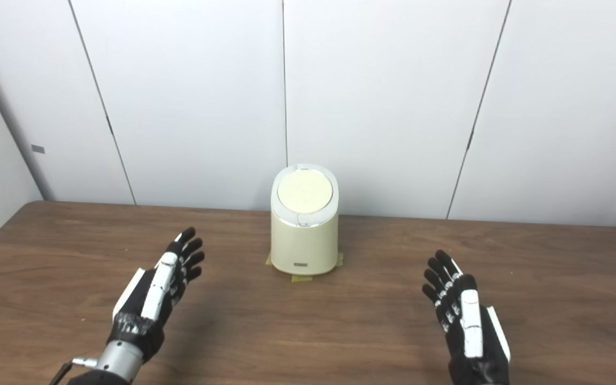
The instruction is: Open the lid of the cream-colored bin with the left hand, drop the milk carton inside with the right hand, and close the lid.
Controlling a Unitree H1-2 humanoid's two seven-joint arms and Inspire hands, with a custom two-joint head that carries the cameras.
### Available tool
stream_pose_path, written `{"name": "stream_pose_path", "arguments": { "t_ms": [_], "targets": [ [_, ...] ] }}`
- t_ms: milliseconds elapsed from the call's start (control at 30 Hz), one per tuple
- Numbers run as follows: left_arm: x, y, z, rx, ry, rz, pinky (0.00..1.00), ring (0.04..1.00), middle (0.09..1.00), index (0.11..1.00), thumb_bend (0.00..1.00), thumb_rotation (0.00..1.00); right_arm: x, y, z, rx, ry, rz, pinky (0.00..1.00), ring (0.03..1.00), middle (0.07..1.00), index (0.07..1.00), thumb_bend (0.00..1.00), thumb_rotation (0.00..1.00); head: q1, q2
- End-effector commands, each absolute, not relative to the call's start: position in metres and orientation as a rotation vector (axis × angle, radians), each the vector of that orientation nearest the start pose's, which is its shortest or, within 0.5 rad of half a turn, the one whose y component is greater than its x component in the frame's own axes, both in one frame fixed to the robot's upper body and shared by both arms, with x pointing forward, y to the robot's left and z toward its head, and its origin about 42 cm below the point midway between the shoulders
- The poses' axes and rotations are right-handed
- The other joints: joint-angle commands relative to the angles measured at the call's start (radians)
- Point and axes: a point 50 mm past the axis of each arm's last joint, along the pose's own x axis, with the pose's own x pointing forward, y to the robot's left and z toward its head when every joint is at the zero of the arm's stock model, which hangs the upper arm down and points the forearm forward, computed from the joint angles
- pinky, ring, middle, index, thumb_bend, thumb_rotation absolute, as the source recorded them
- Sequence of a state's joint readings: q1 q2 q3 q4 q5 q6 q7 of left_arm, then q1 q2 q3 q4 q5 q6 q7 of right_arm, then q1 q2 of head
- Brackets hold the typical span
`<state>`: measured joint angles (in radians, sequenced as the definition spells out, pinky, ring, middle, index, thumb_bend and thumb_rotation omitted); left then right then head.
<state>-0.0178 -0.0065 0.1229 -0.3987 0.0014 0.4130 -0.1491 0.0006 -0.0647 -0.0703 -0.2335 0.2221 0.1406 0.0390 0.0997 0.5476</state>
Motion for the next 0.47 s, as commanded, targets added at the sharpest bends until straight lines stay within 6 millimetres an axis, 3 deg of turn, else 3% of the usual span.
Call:
{"name": "stream_pose_path", "arguments": {
  "t_ms": [0, 200, 433],
  "targets": [
    [0.275, 0.229, 0.199, -0.035, -0.116, -0.016, 1.0, 0.998, 0.999, 1.0, 0.45, 1.0, 0.287, -0.24, 0.174, 0.126, -0.18, 0.05, 0.95, 0.947, 0.931, 0.925, 0.65, 1.0, -0.002, 0.004],
    [0.266, 0.232, 0.186, -0.062, -0.118, -0.009, 1.0, 1.0, 1.0, 1.0, 0.47, 1.0, 0.283, -0.236, 0.182, 0.048, -0.157, 0.079, 1.0, 0.997, 0.977, 0.95, 0.71, 1.0, -0.019, 0.029],
    [0.254, 0.227, 0.179, -0.082, -0.102, 0.002, 1.0, 1.0, 1.0, 1.0, 0.48, 1.0, 0.275, -0.239, 0.188, 0.02, -0.145, 0.1, 1.0, 1.0, 1.0, 0.985, 0.67, 1.0, -0.033, 0.057]
  ]
}}
